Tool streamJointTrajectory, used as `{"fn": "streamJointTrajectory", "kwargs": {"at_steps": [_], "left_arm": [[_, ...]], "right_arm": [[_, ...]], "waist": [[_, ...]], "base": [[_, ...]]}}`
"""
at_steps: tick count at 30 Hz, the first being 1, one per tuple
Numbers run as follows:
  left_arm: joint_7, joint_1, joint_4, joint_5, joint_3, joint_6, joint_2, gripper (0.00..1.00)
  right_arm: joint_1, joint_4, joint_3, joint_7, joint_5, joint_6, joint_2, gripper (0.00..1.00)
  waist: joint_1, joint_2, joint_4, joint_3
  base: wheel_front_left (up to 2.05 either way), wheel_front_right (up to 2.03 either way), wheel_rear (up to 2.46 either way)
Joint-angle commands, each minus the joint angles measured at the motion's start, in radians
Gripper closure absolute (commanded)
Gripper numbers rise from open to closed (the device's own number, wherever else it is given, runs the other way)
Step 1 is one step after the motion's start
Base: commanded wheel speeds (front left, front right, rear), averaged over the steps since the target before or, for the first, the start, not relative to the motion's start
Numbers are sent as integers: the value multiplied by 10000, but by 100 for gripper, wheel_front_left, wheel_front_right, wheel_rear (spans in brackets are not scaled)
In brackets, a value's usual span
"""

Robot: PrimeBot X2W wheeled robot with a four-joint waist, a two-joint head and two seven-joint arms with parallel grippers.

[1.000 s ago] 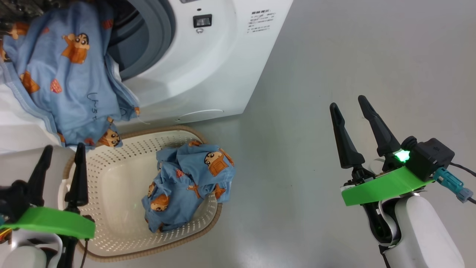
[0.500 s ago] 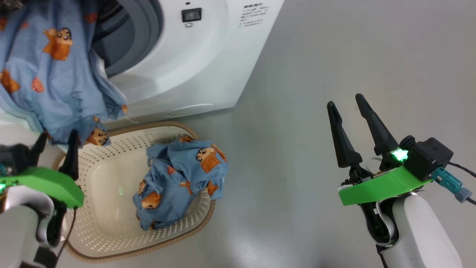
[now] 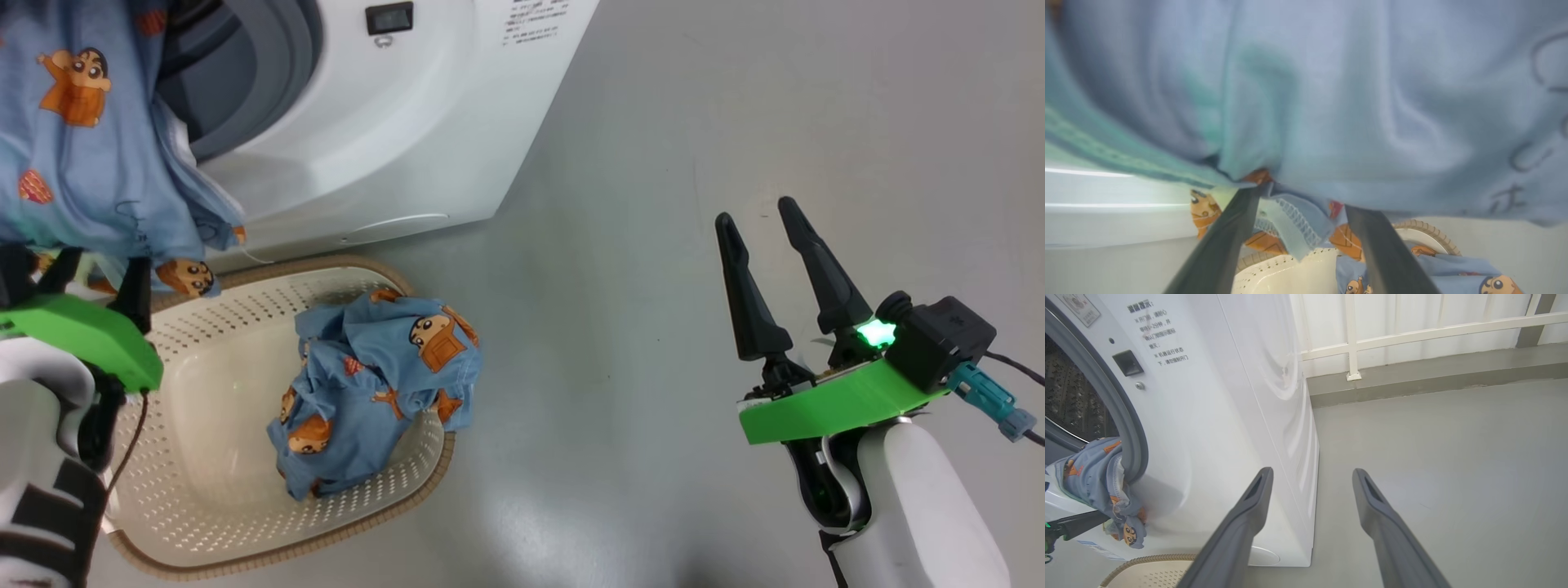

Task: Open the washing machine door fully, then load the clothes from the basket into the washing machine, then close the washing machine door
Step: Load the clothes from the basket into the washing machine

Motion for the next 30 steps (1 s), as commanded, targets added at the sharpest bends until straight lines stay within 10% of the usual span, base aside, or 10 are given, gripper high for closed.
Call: {"fn": "streamJointTrajectory", "kwargs": {"at_steps": [1, 12, 13, 16, 30], "left_arm": [[-147, -257, 39, -127, 181, -22, 436, 0], [-551, -1263, 1260, -468, -169, -24, 437, 0], [-567, -1297, 1296, -511, -202, -24, 431, 11], [-603, -1310, 1333, -707, -389, -24, 422, 100], [-623, -282, -514, -1129, -653, -24, 842, 100]], "right_arm": [[-31, -285, 193, -48, -11, 16, 41, 0], [-116, -375, 197, -48, -10, 16, 111, 0], [-116, -379, 194, -48, -17, 16, 115, 0], [-114, -378, 175, -48, -34, 16, 127, 0], [-40, -292, 143, -48, -28, 16, 148, 0]], "waist": [[1, -1, -8, 24], [1, -1, -90, 219], [1, -1, -90, 226], [1, -1, -74, 211], [1, -1, 82, 19]], "base": [[0, 0, 0], [0, 0, 0], [0, 0, 0], [0, 0, 0], [0, 0, 0]]}}
